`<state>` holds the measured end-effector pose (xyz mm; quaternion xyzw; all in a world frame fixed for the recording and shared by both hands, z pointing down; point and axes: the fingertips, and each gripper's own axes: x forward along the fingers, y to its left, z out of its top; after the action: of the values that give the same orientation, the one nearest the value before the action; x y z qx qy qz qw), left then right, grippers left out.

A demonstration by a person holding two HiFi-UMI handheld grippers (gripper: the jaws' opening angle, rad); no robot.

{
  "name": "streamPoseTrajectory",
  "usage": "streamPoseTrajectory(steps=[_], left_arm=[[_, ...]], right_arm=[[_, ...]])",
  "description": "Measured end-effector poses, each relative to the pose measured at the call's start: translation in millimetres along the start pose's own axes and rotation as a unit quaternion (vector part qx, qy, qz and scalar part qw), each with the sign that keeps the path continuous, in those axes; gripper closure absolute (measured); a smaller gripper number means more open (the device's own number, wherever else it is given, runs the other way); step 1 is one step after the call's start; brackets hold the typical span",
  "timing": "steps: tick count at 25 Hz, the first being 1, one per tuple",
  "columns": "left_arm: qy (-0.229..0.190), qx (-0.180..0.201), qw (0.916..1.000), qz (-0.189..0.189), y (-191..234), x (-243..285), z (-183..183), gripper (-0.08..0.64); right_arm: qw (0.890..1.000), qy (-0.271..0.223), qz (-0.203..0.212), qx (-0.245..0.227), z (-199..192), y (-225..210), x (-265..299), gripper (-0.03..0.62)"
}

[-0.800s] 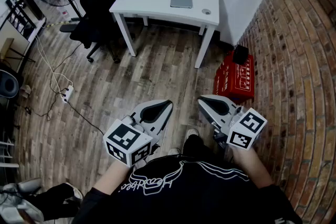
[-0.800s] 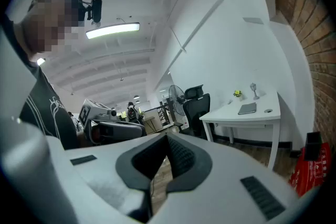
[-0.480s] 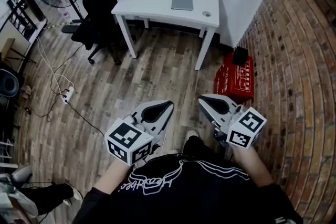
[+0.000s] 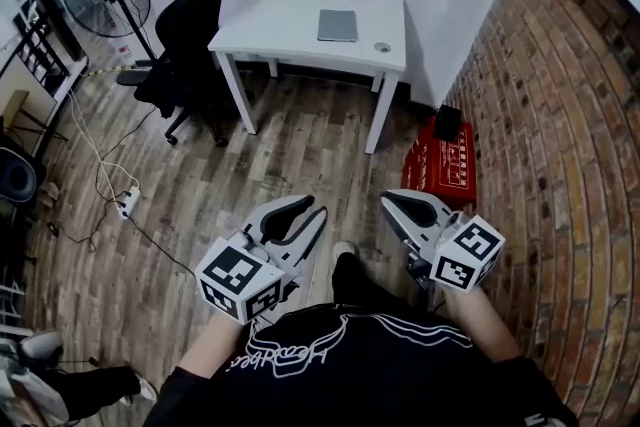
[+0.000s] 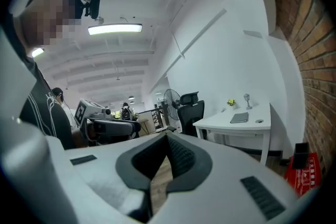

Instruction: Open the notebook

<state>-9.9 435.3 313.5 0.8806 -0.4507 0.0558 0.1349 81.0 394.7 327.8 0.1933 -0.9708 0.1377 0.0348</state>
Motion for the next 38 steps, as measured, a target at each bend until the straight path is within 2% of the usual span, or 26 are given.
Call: streamPoseTrajectory(steps=[1, 2, 7, 15, 22, 26, 29, 33, 38], left_arm=[[-0.001, -0.004, 1.0, 0.002, 2, 3, 0, 0.392], [-0.001, -0.006, 1.0, 0.006, 6, 6, 1, 0.336], [0.016, 0.001, 0.9993, 0.034, 36, 32, 1, 0.263], [0.038, -0.031, 0.9978, 0.046, 117, 103, 9, 0.249], [0.052, -0.014, 0.9974, 0.048, 185, 186, 39, 0.249], [0.057, -0.001, 0.9974, 0.045, 210, 233, 58, 0.249], [0.064, 0.005, 0.9972, 0.039, 218, 257, 61, 0.249], [0.062, -0.011, 0.9977, 0.027, 234, 274, 65, 0.249], [0.078, 0.029, 0.996, 0.03, 256, 307, 67, 0.25]], right_arm=[[1.0, -0.002, -0.001, 0.005, -1, -4, 0, 0.592], [1.0, -0.004, 0.0, 0.01, -1, -10, 1, 0.592], [0.999, -0.015, 0.01, 0.035, 3, -48, 21, 0.592], [0.997, -0.008, 0.012, 0.075, 8, -140, 81, 0.592], [0.997, -0.005, 0.026, 0.066, 35, -221, 128, 0.592], [0.998, 0.003, 0.024, 0.065, 49, -266, 142, 0.592], [0.998, 0.009, 0.027, 0.059, 55, -285, 149, 0.592], [0.998, 0.009, 0.025, 0.056, 58, -302, 159, 0.592], [0.998, 0.008, 0.01, 0.06, 63, -328, 165, 0.592]])
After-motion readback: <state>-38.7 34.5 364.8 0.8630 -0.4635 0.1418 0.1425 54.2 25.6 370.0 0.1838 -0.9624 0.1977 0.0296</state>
